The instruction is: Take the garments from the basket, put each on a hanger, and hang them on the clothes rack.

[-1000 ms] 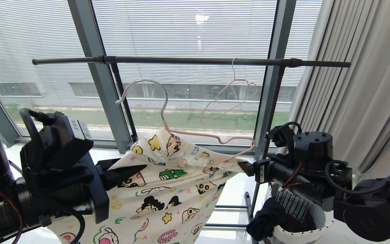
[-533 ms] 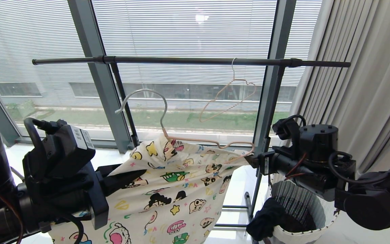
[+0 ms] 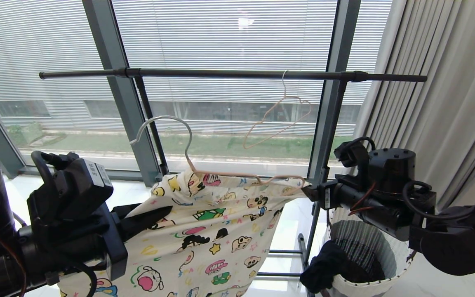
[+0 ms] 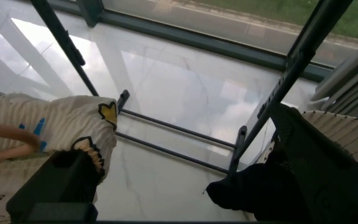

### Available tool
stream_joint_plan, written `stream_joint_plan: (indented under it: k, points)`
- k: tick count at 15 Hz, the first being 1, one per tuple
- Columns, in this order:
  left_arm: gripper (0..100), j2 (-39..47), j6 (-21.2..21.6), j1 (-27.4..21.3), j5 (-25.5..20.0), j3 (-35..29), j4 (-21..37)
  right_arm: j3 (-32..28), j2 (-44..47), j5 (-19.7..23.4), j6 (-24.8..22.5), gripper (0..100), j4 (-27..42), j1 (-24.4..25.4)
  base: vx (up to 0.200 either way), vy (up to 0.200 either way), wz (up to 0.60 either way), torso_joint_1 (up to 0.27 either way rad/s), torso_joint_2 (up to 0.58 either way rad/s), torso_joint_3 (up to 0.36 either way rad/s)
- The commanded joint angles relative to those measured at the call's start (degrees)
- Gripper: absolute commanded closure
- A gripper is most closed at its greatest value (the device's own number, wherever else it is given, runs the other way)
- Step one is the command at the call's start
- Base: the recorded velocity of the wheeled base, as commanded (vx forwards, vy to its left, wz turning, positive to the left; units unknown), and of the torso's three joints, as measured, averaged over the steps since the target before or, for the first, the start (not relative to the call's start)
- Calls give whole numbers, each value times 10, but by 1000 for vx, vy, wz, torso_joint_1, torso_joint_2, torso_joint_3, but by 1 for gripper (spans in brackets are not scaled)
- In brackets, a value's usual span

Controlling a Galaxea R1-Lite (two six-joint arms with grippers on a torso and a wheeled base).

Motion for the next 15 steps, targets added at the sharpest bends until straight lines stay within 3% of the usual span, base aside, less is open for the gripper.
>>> stream_joint_plan:
  k: [1, 8, 10, 15]
  points:
    - [100, -6, 0, -3, -3, 2, 0, 0, -1, -1, 0, 0, 0, -6, 0, 0, 0, 0, 0, 0]
    - [100, -12, 16, -3, -14, 29, 0, -2, -6, 19, -1, 0, 1, -8, 0, 0, 0, 0, 0, 0]
    - [100, 15, 16, -3, -13, 28, 0, -4, -27, 43, -11, 0, 10, -8, 0, 0, 0, 0, 0, 0]
    - [100, 102, 16, -3, 30, 9, 0, -69, -76, 90, -37, 0, 125, -25, 0, 0, 0, 0, 0, 0]
